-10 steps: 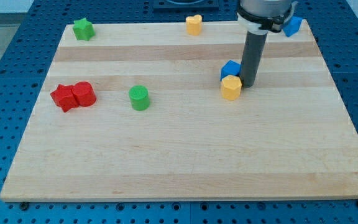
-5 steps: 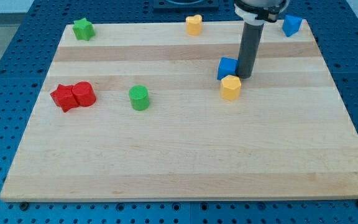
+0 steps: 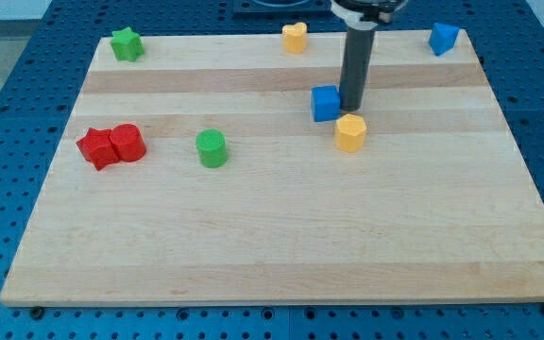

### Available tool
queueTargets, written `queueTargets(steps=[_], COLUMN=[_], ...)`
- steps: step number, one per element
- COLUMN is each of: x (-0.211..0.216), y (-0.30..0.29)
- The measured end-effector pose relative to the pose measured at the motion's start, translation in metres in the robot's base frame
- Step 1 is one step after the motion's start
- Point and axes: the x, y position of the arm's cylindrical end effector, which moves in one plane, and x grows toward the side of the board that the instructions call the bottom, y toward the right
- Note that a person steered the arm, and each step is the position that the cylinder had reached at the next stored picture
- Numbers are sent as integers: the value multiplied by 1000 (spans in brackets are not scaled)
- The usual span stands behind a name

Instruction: Move the blue cube diagonally to the green circle

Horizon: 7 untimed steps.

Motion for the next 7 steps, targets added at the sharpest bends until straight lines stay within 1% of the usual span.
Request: queueTargets(steps=[2,6,7], x=[0,0,3], y=[-64,-225,-250])
